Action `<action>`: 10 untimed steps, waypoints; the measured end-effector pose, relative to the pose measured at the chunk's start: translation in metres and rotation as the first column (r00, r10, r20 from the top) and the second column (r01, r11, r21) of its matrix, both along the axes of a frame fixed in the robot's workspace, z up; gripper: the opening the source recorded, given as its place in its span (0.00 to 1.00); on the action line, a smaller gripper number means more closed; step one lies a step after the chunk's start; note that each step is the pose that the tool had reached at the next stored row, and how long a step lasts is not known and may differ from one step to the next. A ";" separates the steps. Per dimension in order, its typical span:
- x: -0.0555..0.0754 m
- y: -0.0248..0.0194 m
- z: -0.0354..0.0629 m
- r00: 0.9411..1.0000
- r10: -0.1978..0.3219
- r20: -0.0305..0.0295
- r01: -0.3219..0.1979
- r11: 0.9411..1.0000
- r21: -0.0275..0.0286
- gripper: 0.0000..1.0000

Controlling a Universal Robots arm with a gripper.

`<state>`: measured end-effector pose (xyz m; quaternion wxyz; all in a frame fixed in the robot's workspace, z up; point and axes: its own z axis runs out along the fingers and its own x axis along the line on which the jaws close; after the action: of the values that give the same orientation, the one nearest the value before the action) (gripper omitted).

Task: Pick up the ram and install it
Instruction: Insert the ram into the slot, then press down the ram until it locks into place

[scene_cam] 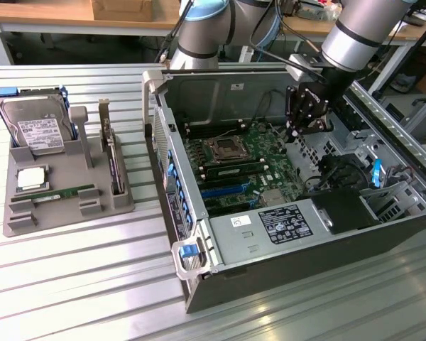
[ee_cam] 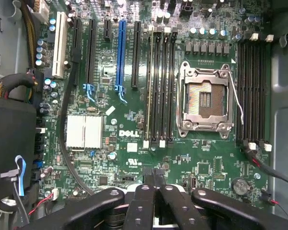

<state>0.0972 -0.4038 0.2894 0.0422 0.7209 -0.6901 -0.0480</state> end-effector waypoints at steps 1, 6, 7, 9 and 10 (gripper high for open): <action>0.000 0.0000 0.0001 1.000 0.000 0.000 0.000 1.000 0.000 0.10; -0.005 0.0000 -0.0094 1.000 0.000 0.000 0.000 1.000 0.000 0.10; -0.007 0.0000 -0.0131 1.000 0.000 0.000 0.000 1.000 0.000 0.10; -0.013 0.0000 -0.0237 1.000 0.000 0.000 0.000 1.000 0.000 0.10; -0.015 0.0000 -0.0267 1.000 0.000 0.000 0.000 1.000 0.000 0.10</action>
<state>0.0824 -0.4038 0.2627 0.0422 0.7209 -0.6901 -0.0480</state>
